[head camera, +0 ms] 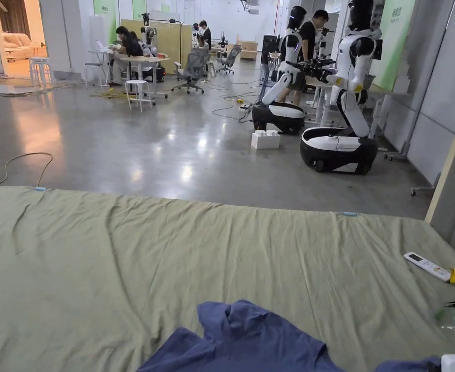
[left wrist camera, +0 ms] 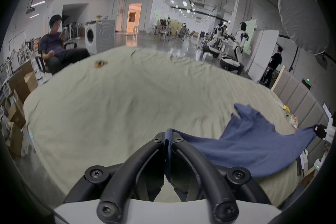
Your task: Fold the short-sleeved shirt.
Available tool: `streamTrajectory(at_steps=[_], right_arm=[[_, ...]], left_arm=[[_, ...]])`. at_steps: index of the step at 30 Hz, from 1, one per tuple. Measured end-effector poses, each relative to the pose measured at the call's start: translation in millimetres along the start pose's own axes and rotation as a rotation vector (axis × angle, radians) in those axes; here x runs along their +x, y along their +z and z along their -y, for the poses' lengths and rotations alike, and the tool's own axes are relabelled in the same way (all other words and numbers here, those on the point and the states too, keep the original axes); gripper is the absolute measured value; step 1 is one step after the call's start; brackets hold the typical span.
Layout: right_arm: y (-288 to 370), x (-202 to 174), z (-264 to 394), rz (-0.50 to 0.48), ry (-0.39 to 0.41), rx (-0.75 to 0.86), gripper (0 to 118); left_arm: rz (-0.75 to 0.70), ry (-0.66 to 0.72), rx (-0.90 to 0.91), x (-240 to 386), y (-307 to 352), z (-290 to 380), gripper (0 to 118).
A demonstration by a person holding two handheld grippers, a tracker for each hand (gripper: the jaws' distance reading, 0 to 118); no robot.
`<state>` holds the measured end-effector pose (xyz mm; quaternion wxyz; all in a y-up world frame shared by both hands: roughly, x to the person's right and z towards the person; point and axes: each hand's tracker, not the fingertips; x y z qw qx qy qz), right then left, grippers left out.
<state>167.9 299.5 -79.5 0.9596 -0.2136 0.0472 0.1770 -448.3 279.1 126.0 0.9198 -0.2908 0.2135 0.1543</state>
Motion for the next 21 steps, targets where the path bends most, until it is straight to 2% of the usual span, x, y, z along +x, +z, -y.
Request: streamTrajectory(at_steps=[7, 8, 9, 11, 12, 13, 14, 15, 16, 17, 19, 21], right_arm=[[6, -22, 48, -0.005, -0.006, -0.125, 5], [5, -24, 52, -0.009, -0.014, -0.144, 5], [3, -26, 59, -0.025, -0.057, -0.197, 5], [7, -27, 61, -0.017, -0.033, -0.168, 6], [9, -30, 61, -0.015, -0.032, -0.168, 6], [11, -34, 60, -0.01, -0.029, -0.161, 9], [16, -34, 57, -0.01, -0.027, -0.153, 17], [18, -37, 53, -0.008, -0.028, -0.142, 33], [21, -42, 48, 0.003, -0.027, -0.121, 52], [24, -46, 42, 0.007, -0.027, -0.101, 62], [36, -58, 21, -0.001, -0.061, -0.038, 69], [37, -65, 8, -0.023, -0.089, 0.013, 71]], left_arm=[[-0.015, -0.002, -0.099, -13, -13, 33, 6], [-0.017, -0.003, -0.109, -12, -13, 35, 6], [-0.024, -0.01, -0.124, -11, -14, 37, 6], [-0.053, -0.033, -0.139, -7, -13, 37, 15], [-0.076, -0.057, -0.128, -4, -10, 38, 22], [-0.103, -0.088, -0.114, 0, -9, 37, 35], [-0.117, -0.109, -0.103, 3, -7, 35, 45], [-0.13, -0.13, -0.094, 7, -6, 32, 54], [-0.129, -0.144, -0.087, 13, -3, 29, 58], [-0.132, -0.157, -0.074, 18, -1, 25, 58], [-0.122, -0.189, -0.034, 34, 2, 16, 58], [-0.101, -0.216, 0.003, 52, 9, 7, 58]])
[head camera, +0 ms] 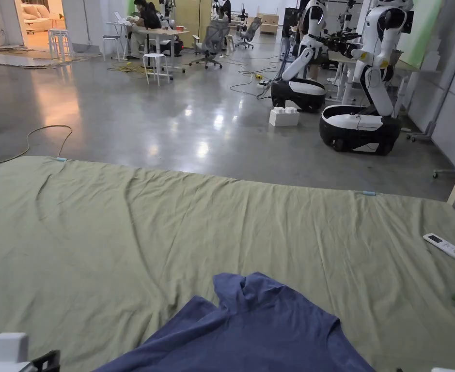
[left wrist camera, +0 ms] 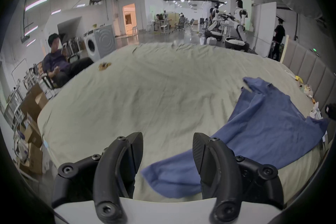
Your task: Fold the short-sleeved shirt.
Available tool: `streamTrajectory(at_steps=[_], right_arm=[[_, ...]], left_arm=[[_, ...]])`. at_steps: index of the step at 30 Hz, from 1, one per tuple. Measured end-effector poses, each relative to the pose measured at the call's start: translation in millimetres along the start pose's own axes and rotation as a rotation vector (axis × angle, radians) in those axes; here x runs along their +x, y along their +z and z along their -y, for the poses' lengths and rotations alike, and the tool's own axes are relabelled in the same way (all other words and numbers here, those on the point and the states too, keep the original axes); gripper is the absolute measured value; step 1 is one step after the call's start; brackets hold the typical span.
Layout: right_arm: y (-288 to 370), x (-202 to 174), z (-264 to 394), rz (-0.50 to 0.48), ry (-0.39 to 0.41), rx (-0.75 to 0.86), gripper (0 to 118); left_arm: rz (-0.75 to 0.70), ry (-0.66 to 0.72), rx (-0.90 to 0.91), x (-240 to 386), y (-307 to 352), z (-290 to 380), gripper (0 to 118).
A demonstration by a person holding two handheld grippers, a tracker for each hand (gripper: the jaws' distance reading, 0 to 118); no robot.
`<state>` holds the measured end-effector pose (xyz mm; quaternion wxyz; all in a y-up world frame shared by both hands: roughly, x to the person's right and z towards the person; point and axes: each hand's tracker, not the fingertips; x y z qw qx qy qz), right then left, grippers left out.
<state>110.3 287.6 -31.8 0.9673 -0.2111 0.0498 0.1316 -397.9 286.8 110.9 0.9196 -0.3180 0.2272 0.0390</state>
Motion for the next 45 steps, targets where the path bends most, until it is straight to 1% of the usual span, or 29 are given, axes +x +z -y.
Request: streamTrajectory(at_steps=[5, 6, 8, 9, 10, 11, 12, 13, 14, 15, 16, 18, 19, 22, 27, 30, 34, 35, 38, 39, 42, 43, 44, 45], right_arm=[[1, -27, -30, -0.057, -0.041, 0.148, 71], [3, -35, -36, -0.069, -0.051, 0.156, 71], [7, -49, -48, -0.081, -0.069, 0.196, 67], [7, -55, -51, -0.086, -0.075, 0.217, 60], [9, -62, -56, -0.092, -0.074, 0.242, 45], [10, -67, -59, -0.089, -0.077, 0.261, 33], [13, -72, -64, -0.077, -0.06, 0.302, 21], [15, -77, -68, -0.072, -0.051, 0.329, 15], [15, -79, -68, -0.1, -0.091, 0.304, 14], [17, -80, -70, -0.112, -0.101, 0.326, 11], [18, -81, -70, -0.124, -0.124, 0.319, 3], [19, -84, -71, -0.105, -0.108, 0.343, 2], [20, -84, -71, -0.098, -0.103, 0.358, 1], [21, -85, -72, -0.093, -0.113, 0.369, 0], [20, -86, -75, -0.094, -0.103, 0.387, 0], [16, -88, -76, -0.095, -0.095, 0.381, 0], [7, -91, -73, -0.11, -0.081, 0.349, 0], [4, -92, -71, -0.115, -0.08, 0.337, 0], [-3, -95, -67, -0.121, -0.068, 0.313, 0], [-5, -97, -65, -0.123, -0.064, 0.302, 0], [-12, -100, -60, -0.134, -0.058, 0.276, 0], [-15, -102, -59, -0.136, -0.053, 0.266, 0], [-17, -104, -58, -0.139, -0.051, 0.258, 0], [-19, -106, -56, -0.143, -0.05, 0.249, 0]], left_arm=[[0.048, -0.052, 0.164, 45, 16, -28, 57], [0.06, -0.053, 0.199, 55, 21, -34, 57], [0.081, -0.048, 0.271, 74, 31, -46, 56], [0.097, -0.049, 0.312, 83, 36, -51, 54], [0.113, -0.051, 0.346, 88, 38, -53, 49], [0.114, -0.052, 0.369, 90, 35, -52, 43], [0.112, -0.055, 0.395, 97, 39, -54, 35], [0.116, -0.059, 0.42, 102, 42, -57, 18], [0.111, -0.057, 0.432, 106, 45, -58, 13], [0.113, -0.047, 0.448, 106, 36, -54, 12], [0.132, -0.04, 0.47, 106, 38, -54, 6], [0.145, -0.028, 0.479, 106, 40, -54, 6], [0.143, -0.022, 0.483, 111, 46, -53, 3], [0.149, -0.007, 0.479, 105, 45, -49, 1], [0.125, -0.005, 0.448, 97, 35, -44, 1], [0.102, -0.017, 0.397, 80, 24, -38, 1], [0.067, -0.007, 0.239, 44, -7, -29, 1], [0.058, 0.004, 0.171, 34, -14, -28, 1], [0.049, 0.055, 0.027, -4, -39, -15, 1], [0.054, 0.077, -0.034, -9, -37, -15, 1], [0.066, 0.126, -0.179, -36, -58, -1, 2], [0.054, 0.141, -0.216, -40, -58, 1, 6], [0.055, 0.154, -0.249, -44, -62, 4, 16], [0.065, 0.175, -0.281, -48, -67, 9, 32]])
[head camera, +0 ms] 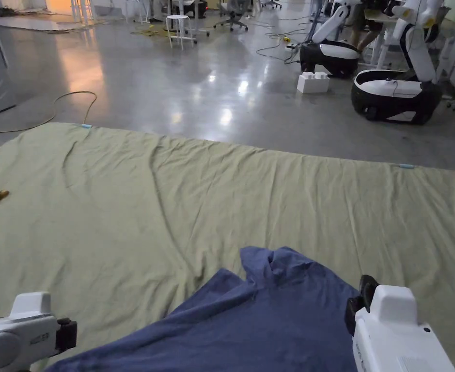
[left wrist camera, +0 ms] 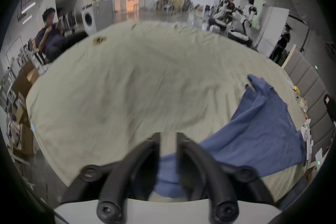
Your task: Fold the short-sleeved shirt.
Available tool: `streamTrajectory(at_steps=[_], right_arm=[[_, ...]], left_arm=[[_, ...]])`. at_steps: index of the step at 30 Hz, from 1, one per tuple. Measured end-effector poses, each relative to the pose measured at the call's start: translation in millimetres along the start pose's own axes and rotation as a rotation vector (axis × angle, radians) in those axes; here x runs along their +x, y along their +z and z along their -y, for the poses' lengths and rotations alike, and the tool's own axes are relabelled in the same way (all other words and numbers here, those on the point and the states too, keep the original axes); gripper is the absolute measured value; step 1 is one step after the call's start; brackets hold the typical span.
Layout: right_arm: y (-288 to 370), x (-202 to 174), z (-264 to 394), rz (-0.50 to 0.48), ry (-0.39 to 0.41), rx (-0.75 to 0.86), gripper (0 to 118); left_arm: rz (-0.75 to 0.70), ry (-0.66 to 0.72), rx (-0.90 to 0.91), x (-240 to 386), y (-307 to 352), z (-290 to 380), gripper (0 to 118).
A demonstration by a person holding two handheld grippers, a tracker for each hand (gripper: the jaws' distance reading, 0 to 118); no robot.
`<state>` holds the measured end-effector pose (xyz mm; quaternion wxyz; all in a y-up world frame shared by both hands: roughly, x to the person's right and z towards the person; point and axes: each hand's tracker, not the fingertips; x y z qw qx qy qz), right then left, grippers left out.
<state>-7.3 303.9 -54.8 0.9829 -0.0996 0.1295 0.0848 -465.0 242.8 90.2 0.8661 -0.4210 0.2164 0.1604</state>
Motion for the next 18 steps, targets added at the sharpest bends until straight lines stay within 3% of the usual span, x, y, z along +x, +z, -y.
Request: streamTrajectory(at_steps=[1, 2, 3, 8, 14, 15, 18], right_arm=[[-2, -2, 2, -0.003, 0.003, -0.009, 0], [-4, -3, 4, -0.007, 0.007, -0.018, 0], [-5, -4, 6, -0.01, 0.011, -0.027, 0], [-10, -10, 13, -0.022, 0.033, -0.059, 0], [-16, -13, 20, -0.032, 0.05, -0.087, 0], [-18, -14, 21, -0.035, 0.05, -0.093, 0], [-27, -14, 23, -0.042, 0.044, -0.111, 0]], left_arm=[[0.004, 0.019, -0.019, -3, -5, 3, 55], [0.013, 0.033, -0.038, -4, -5, 4, 67], [0.007, 0.048, -0.062, -5, -10, 7, 71], [-0.077, 0.095, -0.147, -10, -28, 21, 71], [-0.1, 0.07, -0.126, -3, -33, 31, 68], [-0.118, 0.057, -0.122, 1, -33, 31, 63], [-0.133, -0.036, -0.091, 13, -29, 32, 33]])
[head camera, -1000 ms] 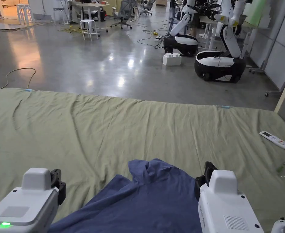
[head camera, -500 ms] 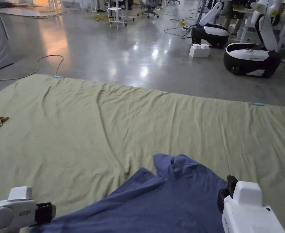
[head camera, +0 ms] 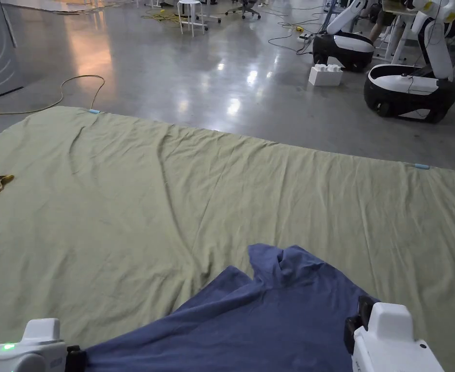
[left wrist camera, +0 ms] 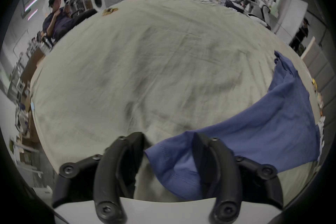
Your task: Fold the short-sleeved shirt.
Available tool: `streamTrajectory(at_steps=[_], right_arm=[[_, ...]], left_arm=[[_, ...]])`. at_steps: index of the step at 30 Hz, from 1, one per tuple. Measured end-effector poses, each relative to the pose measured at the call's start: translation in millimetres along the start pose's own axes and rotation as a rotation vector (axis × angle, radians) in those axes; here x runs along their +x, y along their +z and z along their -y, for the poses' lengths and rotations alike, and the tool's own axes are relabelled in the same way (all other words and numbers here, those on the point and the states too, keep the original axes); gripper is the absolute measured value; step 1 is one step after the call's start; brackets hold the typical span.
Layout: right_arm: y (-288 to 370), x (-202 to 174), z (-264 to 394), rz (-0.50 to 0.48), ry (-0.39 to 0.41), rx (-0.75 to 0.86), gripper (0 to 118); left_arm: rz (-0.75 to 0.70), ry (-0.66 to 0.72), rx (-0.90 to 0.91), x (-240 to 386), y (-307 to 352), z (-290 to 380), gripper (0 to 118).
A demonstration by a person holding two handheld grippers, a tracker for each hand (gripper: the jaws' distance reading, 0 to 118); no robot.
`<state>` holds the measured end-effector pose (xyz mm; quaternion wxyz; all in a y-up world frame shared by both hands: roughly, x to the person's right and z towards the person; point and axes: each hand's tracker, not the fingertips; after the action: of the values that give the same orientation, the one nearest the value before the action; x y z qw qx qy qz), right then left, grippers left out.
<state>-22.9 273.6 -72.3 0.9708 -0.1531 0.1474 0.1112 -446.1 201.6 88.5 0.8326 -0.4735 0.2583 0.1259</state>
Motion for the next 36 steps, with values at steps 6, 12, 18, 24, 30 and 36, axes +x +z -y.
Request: streamTrajectory(at_steps=[6, 12, 18, 24, 30, 36], right_arm=[[-54, 9, -5, -0.039, -0.001, -0.101, 1], [-166, 33, -20, -0.115, 0.042, -0.341, 49], [-266, 42, -20, -0.184, 0.18, -0.466, 73], [-325, 36, -4, -0.262, 0.152, -0.581, 79], [-335, 36, 11, -0.322, 0.139, -0.598, 25], [-318, 30, 9, -0.304, 0.151, -0.569, 3]], left_arm=[[0.009, -0.019, 0.015, 4, -4, 0, 10], [0.057, 0.041, 0.05, -6, 7, 2, 6], [0.066, 0.059, 0.068, -2, 13, 2, 5], [0.064, 0.065, 0.068, -3, 5, 0, 5], [0.055, 0.057, 0.073, -1, 0, -4, 5], [0.057, 0.06, 0.093, 1, 1, -5, 5]])
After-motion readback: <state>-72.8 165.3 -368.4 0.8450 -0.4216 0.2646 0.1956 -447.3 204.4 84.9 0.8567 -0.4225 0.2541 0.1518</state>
